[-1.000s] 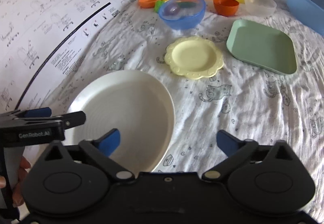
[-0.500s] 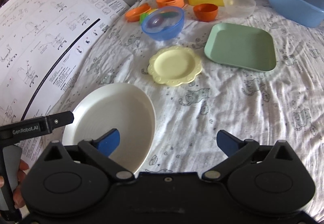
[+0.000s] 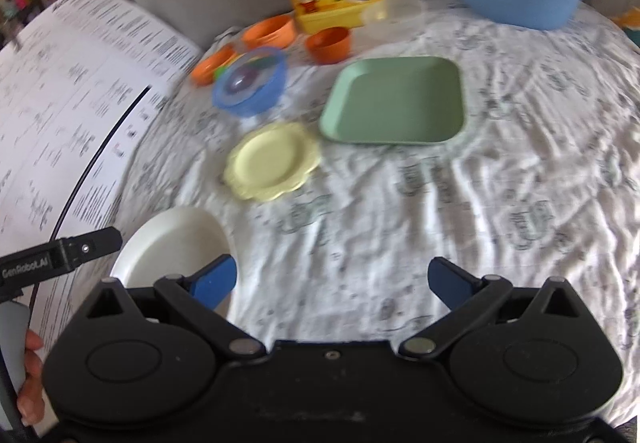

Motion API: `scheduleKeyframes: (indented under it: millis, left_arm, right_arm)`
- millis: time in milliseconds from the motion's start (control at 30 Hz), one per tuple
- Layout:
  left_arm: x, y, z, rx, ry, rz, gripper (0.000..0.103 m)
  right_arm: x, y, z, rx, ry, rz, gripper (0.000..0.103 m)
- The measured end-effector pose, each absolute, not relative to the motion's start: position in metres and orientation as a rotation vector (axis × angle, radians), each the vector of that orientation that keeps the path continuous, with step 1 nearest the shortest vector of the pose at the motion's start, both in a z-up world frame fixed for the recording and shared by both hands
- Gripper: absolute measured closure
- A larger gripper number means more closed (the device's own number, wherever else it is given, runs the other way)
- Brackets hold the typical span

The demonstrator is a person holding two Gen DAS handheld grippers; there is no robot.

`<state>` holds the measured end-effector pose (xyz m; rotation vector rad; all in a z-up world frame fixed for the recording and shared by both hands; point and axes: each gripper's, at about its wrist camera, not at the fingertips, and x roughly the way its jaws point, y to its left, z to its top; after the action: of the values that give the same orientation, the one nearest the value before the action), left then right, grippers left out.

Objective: Organize plates and bowls
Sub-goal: 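Open the right gripper and move it to the green square plate edge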

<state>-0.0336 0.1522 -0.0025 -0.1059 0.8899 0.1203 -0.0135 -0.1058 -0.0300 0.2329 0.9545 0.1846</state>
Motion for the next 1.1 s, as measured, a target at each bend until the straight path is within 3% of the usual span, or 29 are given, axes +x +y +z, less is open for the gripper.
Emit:
scheduleKeyframes:
  millis: [500, 600, 833, 1000, 1100]
  left_arm:
    - [0.027, 0.06, -0.011, -0.01, 0.868, -0.073, 0.0]
    - [0.042, 0.042, -0.016, 0.025, 0.872, -0.11, 0.0]
    - [0.075, 0.015, -0.029, 0.081, 0.881, -0.148, 0.0]
    - [0.102, 0.005, -0.036, 0.073, 0.895, -0.145, 0.0]
    - [0.119, -0.005, -0.041, 0.094, 0.903, -0.154, 0.0]
  right_arm:
    - [0.023, -0.2, -0.04, 0.366, 0.85, -0.008, 0.001]
    - [0.038, -0.21, -0.042, 0.378, 0.825, -0.003, 0.01]
    - [0.087, -0.213, -0.056, 0.405, 0.821, 0.025, 0.044]
    - [0.118, -0.205, -0.07, 0.393, 0.848, 0.032, 0.058]
    - [0.134, -0.2, -0.079, 0.39, 0.869, 0.043, 0.072]
